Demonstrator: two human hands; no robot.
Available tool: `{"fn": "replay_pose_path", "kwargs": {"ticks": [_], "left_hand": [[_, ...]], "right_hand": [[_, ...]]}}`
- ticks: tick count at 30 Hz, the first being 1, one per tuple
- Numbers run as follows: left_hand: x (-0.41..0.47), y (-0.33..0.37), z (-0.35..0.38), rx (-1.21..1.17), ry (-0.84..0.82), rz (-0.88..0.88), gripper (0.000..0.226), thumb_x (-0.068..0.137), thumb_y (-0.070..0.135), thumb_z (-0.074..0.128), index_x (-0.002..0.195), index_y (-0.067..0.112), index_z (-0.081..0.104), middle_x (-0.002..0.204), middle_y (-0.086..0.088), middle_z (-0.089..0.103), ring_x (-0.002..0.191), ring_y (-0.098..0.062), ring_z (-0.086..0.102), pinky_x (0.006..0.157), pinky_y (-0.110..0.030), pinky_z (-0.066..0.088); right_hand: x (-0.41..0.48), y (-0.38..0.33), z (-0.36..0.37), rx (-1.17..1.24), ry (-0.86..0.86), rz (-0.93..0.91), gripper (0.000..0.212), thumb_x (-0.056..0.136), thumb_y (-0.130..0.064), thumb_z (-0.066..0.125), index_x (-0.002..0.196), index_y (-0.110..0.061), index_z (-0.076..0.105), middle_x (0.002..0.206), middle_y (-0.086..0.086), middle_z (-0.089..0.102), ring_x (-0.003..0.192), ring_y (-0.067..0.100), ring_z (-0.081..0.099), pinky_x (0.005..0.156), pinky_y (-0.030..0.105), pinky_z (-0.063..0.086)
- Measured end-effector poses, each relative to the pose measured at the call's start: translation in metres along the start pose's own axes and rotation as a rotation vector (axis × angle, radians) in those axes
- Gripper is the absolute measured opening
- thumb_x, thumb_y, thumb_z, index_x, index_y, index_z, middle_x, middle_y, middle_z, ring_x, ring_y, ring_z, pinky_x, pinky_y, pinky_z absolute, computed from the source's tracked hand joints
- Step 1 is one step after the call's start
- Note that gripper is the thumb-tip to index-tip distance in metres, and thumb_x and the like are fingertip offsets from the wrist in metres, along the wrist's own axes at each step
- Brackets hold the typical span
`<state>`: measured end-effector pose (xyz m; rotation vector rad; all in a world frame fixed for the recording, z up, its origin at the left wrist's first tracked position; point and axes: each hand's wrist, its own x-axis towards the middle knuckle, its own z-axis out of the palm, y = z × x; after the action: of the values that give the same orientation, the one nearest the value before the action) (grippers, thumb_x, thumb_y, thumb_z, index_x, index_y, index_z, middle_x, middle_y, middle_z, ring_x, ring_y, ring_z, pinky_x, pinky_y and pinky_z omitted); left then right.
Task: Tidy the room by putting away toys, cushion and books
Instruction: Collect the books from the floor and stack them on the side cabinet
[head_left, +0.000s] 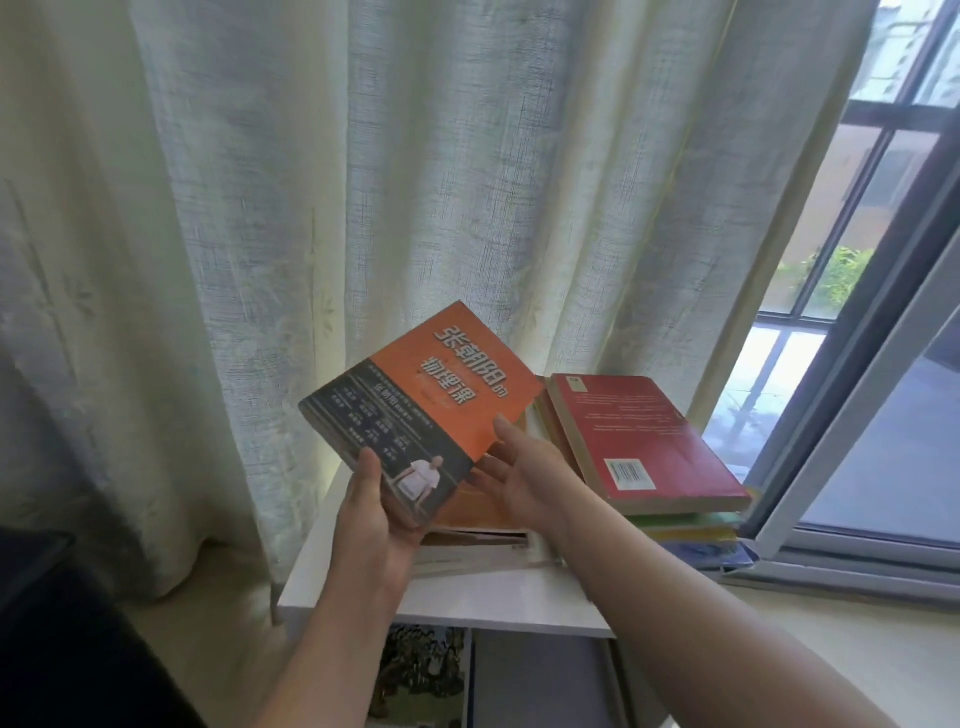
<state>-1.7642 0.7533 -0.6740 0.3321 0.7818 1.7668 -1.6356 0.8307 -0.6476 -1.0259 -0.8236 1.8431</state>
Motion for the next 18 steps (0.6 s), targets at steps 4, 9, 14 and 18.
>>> {"fn": "replay_pose_path", "kwargs": {"ticks": [4,9,14,18], "left_hand": [[-0.004,-0.007,0.000,0.127,-0.078,-0.025,0.042,0.097,0.042,0.040,0.131,0.019,0.051,0.116,-0.012,0.068,0.099,-0.027,0.069,0.072,-0.043,0.059],[-0.007,0.005,0.000,0.468,-0.109,-0.058,0.038,0.099,0.041,0.042,0.120,0.016,0.059,0.107,-0.009,0.072,0.095,-0.029,0.070,0.071,-0.041,0.056],[0.011,0.029,-0.033,1.077,0.293,0.189,0.021,0.098,0.028,0.042,0.101,0.018,0.060,0.107,-0.002,0.066,0.093,-0.019,0.058,0.079,-0.035,0.044],[0.027,0.024,-0.051,1.270,0.248,0.036,0.036,0.096,0.016,0.042,0.130,0.014,0.055,0.128,-0.003,0.058,0.118,-0.022,0.051,0.096,-0.035,0.039]], "right_hand": [[0.003,0.004,-0.002,0.109,0.095,-0.005,0.024,0.101,-0.018,0.048,0.123,-0.011,0.051,0.107,0.010,0.069,0.097,0.027,0.067,0.071,0.042,0.058],[0.008,-0.015,-0.007,0.086,0.200,-0.087,0.016,0.102,-0.022,0.047,0.111,-0.016,0.058,0.099,0.009,0.072,0.088,0.028,0.069,0.080,0.048,0.057],[0.016,-0.031,-0.018,-0.215,0.335,-0.152,0.020,0.103,-0.025,0.044,0.102,-0.014,0.061,0.083,0.007,0.070,0.070,0.023,0.068,0.067,0.035,0.060],[0.032,-0.033,-0.021,-0.394,0.380,-0.119,0.023,0.102,-0.022,0.045,0.095,-0.006,0.061,0.072,0.008,0.063,0.060,0.021,0.059,0.059,0.030,0.051]]}}
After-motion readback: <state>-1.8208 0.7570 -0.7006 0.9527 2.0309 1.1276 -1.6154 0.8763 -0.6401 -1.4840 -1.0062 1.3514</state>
